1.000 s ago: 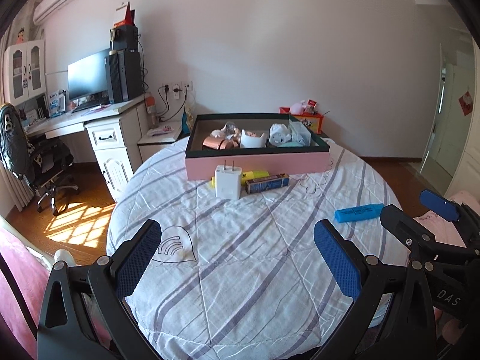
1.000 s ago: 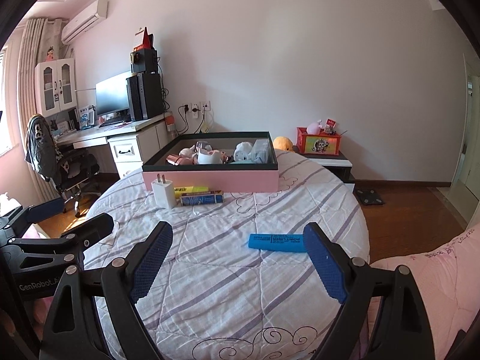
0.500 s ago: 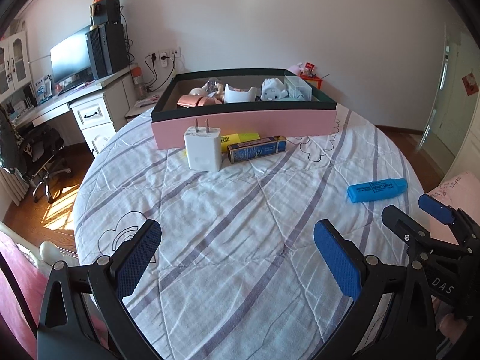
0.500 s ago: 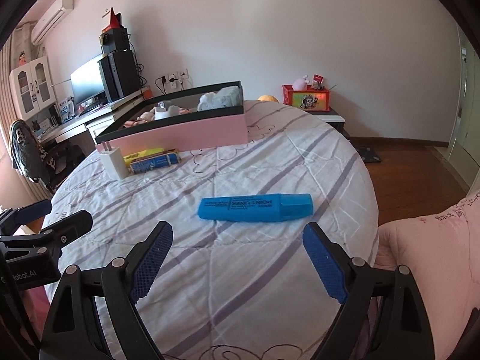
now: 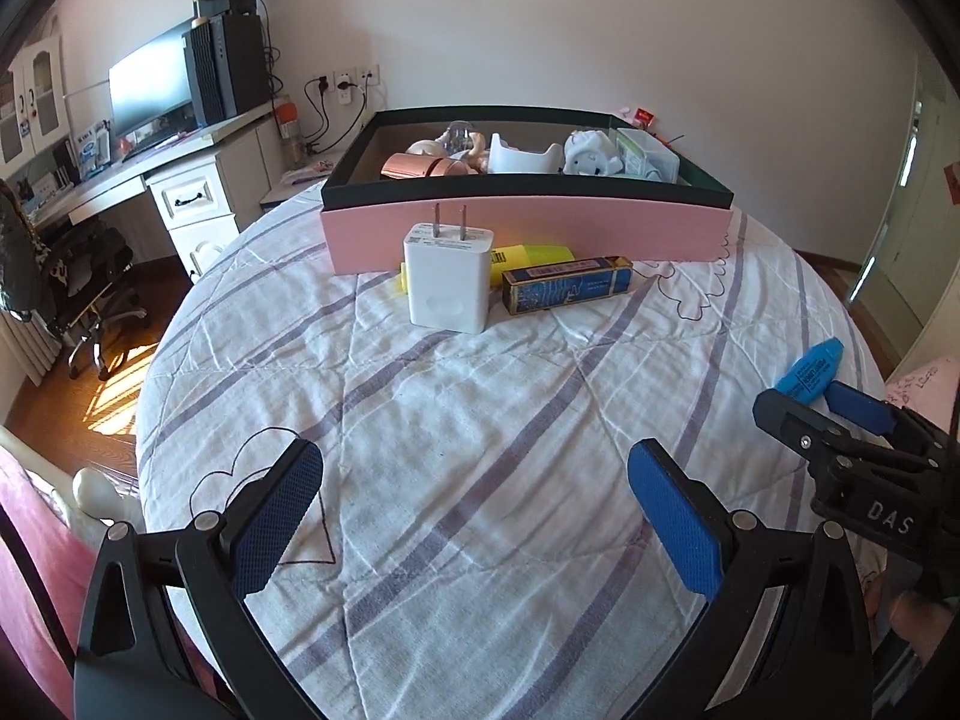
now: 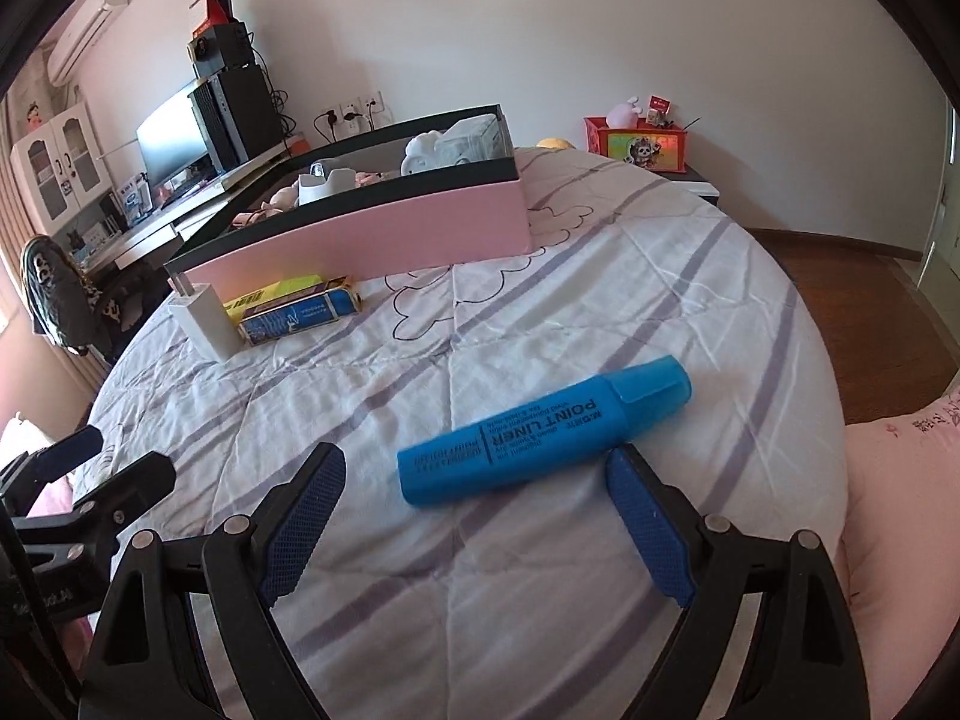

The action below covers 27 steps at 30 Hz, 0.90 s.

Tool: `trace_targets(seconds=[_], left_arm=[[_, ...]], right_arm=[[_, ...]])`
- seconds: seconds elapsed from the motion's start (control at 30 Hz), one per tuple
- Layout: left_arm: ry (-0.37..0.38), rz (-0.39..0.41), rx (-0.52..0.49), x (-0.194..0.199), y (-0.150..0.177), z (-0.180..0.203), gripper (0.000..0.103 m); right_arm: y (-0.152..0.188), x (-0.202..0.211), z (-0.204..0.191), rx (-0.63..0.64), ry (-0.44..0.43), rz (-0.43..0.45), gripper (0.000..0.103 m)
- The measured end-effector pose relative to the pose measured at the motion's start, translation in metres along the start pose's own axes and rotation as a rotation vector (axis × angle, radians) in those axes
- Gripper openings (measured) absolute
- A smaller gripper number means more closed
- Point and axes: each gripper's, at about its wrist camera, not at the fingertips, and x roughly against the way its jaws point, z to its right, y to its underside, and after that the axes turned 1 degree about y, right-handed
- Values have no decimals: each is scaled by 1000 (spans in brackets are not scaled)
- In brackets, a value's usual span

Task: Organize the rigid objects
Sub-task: 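Grasp the white charger with left tool while right tool grasps the blue marker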

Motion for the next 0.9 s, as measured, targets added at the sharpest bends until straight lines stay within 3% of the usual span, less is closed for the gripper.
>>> trace_targets(seconds=[0.17, 0.23, 0.27, 0.33, 0.37, 0.77, 0.9], left_arm=[[-18, 3, 23, -6, -8, -16, 103], [-24, 4, 33, -9, -13, -23, 103], [-29, 1, 35, -10, -16, -26, 103], [-36, 0, 38, -15, -22, -31, 103], [-39, -1, 39, -17, -24, -33, 103], [-23, -64, -2, -63, -55, -27, 103], [-66, -79, 1, -78, -67, -31, 103]], right_arm=[[-26, -19, -7, 30, -46, -40, 88], [-31, -28, -11, 79, -25, -51, 71], [-32, -31, -11, 95, -15, -58, 57], [-33, -30, -7, 109, -27, -50, 44], [-33, -30, -4, 108, -36, -47, 29], [-51, -46, -16, 154, -61, -89, 27], [-51, -48, -18, 165, -57, -94, 27]])
